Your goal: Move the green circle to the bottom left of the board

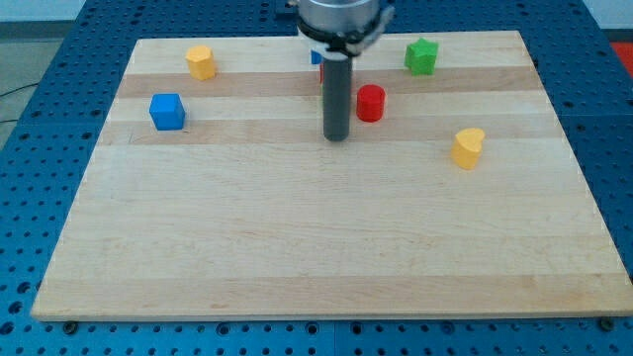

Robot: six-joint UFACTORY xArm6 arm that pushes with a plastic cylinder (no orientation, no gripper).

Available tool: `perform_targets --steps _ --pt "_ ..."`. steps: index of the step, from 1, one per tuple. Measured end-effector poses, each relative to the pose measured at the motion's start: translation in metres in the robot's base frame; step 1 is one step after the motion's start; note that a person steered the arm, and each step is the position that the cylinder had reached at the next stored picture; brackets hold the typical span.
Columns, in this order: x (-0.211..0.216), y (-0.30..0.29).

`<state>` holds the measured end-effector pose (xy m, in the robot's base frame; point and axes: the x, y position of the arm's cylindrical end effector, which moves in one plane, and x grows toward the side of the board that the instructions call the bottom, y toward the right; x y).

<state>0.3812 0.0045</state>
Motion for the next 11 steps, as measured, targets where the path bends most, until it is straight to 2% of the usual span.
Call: perform_targets --steps 1,2,4,5,9,11 --pt "-0.038 0.041" --pt "-0.056 0.084" --pt "-0.074 -0.005" --pt "-0.072 -0.053" --pt "-0.066 -0.072" --pt "0.001 -0.072"
